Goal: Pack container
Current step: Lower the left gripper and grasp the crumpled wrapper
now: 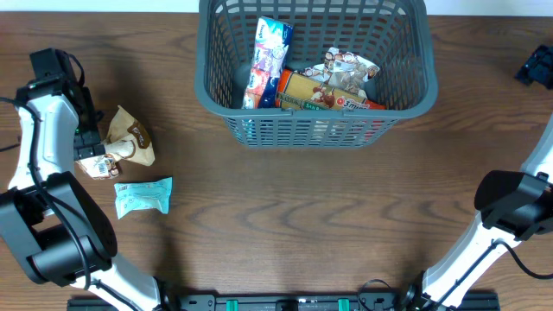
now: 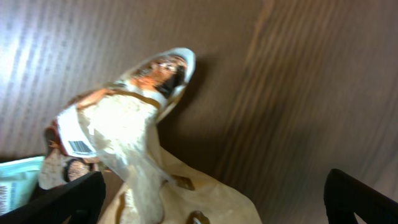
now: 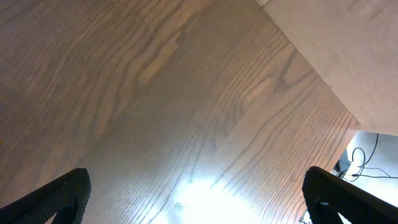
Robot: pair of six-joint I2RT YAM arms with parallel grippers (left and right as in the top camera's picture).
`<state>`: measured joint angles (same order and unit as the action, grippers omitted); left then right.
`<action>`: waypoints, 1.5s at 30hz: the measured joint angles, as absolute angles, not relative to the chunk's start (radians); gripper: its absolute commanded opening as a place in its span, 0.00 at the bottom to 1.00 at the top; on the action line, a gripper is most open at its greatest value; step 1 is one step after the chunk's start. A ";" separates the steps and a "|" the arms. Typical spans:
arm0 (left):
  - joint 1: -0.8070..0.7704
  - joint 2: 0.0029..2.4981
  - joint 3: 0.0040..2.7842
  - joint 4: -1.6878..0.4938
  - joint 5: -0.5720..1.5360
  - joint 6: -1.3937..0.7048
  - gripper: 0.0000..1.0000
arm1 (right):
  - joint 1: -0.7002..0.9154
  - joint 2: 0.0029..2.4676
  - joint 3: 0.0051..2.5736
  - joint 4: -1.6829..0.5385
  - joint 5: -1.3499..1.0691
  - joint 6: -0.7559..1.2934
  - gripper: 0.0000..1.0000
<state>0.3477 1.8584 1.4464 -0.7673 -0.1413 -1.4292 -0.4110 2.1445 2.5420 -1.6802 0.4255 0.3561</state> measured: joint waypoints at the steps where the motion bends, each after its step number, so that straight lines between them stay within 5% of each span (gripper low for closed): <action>1: 0.345 1.858 1.446 -0.765 -0.141 -1.431 0.99 | -0.411 2.144 2.542 -1.680 0.426 0.356 0.99; 45: 0.308 1.957 1.446 -0.891 -0.093 -1.774 0.99 | -0.411 2.144 2.542 -1.680 0.426 0.356 0.99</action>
